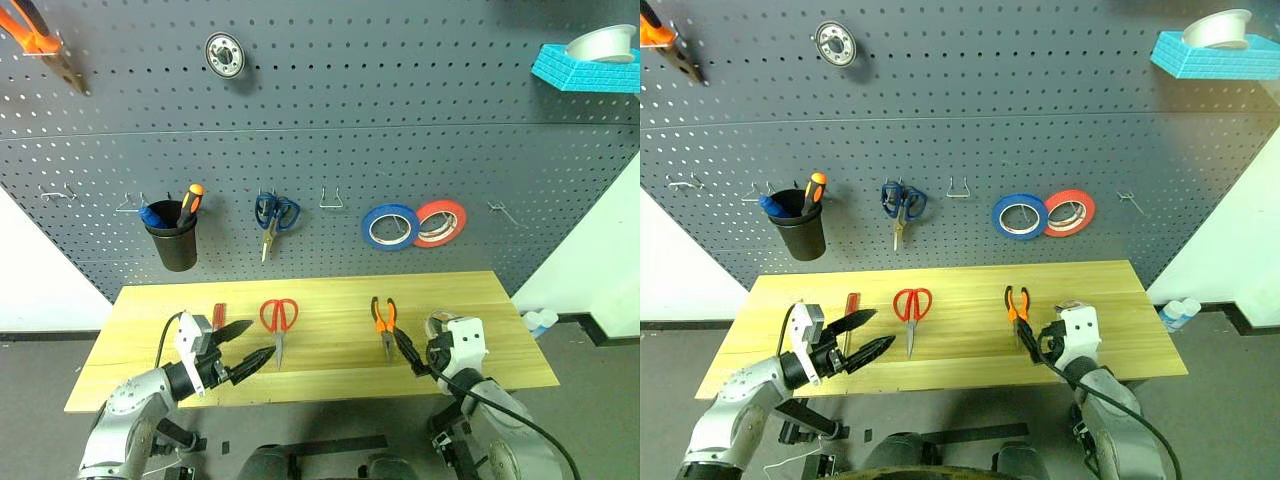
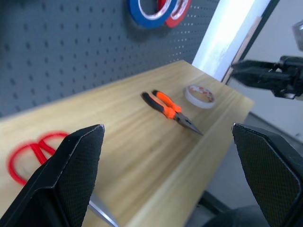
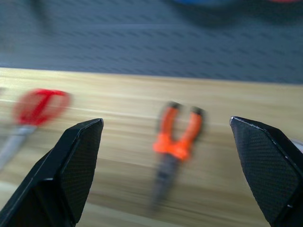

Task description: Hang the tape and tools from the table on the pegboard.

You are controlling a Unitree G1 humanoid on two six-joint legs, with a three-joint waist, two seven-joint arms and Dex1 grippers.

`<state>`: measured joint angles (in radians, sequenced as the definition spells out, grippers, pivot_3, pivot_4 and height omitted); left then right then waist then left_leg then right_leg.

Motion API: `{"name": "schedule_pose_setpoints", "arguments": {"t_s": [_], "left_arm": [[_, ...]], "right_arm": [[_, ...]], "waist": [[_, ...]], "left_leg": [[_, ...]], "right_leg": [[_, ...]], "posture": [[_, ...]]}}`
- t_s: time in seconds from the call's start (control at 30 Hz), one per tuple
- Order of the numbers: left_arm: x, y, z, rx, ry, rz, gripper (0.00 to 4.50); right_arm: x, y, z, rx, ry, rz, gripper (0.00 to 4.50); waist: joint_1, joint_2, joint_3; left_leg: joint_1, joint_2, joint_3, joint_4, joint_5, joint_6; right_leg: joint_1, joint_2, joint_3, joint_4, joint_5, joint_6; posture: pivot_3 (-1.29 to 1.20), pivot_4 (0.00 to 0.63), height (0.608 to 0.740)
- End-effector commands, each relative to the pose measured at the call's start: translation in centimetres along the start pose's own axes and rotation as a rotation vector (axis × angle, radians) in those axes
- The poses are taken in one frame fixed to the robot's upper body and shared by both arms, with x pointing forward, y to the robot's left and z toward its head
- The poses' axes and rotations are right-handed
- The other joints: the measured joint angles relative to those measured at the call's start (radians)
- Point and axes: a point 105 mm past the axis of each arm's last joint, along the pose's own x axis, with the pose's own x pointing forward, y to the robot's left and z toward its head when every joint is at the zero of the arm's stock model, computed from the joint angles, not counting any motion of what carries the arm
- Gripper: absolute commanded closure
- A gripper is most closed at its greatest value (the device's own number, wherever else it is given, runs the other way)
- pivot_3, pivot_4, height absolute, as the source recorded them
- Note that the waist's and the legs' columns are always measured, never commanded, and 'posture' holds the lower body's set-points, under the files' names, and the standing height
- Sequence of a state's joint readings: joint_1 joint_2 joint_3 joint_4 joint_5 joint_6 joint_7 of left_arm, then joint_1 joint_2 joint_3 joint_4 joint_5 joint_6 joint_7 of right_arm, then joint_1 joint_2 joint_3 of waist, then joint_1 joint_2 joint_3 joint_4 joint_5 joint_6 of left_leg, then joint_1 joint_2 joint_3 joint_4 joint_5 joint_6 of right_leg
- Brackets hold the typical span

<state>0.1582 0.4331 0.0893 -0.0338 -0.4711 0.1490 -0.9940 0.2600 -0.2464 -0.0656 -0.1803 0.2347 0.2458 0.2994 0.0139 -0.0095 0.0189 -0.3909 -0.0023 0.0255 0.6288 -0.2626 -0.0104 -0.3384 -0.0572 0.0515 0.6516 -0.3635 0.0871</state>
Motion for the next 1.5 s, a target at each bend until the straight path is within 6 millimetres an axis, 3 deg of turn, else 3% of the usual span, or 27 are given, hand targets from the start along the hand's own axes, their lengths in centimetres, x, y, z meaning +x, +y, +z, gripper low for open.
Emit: {"name": "schedule_pose_setpoints", "arguments": {"t_s": [0.03, 0.8, 0.9, 1.03, 1.27, 1.37, 1.5], "left_arm": [[0.3, -0.2, 0.7, 0.026, -0.006, -0.017, 0.00], [1.3, -0.9, 1.3, 0.011, 0.003, -0.042, 0.00], [1.4, -1.1, 1.3, 0.010, 0.002, -0.045, 0.00], [1.4, -1.3, 1.5, 0.009, 0.003, -0.045, 0.00], [1.3, -1.5, 1.5, 0.005, 0.005, -0.048, 0.00], [1.3, -1.4, 1.5, 0.005, 0.006, -0.049, 0.00], [1.4, -1.3, 1.5, 0.010, 0.014, -0.061, 0.00]], "right_arm": [[0.2, -0.6, 0.9, -0.015, -0.021, -0.035, 0.01], [0.7, -0.4, 0.7, 0.014, -0.003, -0.029, 0.01], [0.8, -0.6, 1.0, 0.006, -0.012, -0.038, 0.55], [1.0, -0.6, 0.9, -0.016, 0.000, -0.036, 1.93], [1.5, -0.7, 0.8, -0.036, 0.015, -0.035, 1.93], [1.9, -0.9, 1.1, -0.027, 0.008, -0.032, 1.35], [3.0, -0.8, 1.3, -0.037, 0.011, -0.015, 0.03]], "waist": [[-0.001, 0.000, 0.000], [-0.001, 0.000, 0.000], [-0.001, 0.000, 0.000], [0.000, 0.000, 0.000], [-0.002, 0.000, 0.000], [-0.001, 0.000, 0.000], [-0.001, 0.000, 0.000]], "left_leg": [[0.000, 0.000, 0.000, -0.001, 0.000, 0.000], [0.000, 0.000, 0.000, 0.000, 0.000, 0.000], [0.000, 0.000, 0.000, 0.000, 0.000, 0.000], [0.000, 0.000, 0.000, 0.000, 0.000, 0.000], [0.000, 0.000, 0.000, 0.001, 0.000, 0.000], [0.000, 0.000, 0.000, 0.001, 0.000, 0.001], [0.000, 0.000, 0.000, 0.001, 0.000, 0.001]], "right_leg": [[0.000, 0.000, 0.000, 0.000, 0.001, 0.001], [0.002, 0.000, 0.000, 0.001, 0.002, 0.003], [0.002, 0.000, 0.000, 0.001, 0.002, 0.003], [0.002, 0.000, 0.000, 0.001, 0.002, 0.003], [0.002, 0.000, 0.000, 0.001, 0.002, 0.003], [0.002, 0.000, 0.000, 0.001, 0.002, 0.003], [0.002, 0.000, -0.001, 0.001, 0.002, 0.003]], "posture": [[0.08, 0.000, 0.740], [0.08, 0.000, 0.740], [0.08, 0.000, 0.740], [0.08, 0.000, 0.740], [0.09, 0.000, 0.740], [0.09, 0.000, 0.740], [0.09, 0.000, 0.740]]}}
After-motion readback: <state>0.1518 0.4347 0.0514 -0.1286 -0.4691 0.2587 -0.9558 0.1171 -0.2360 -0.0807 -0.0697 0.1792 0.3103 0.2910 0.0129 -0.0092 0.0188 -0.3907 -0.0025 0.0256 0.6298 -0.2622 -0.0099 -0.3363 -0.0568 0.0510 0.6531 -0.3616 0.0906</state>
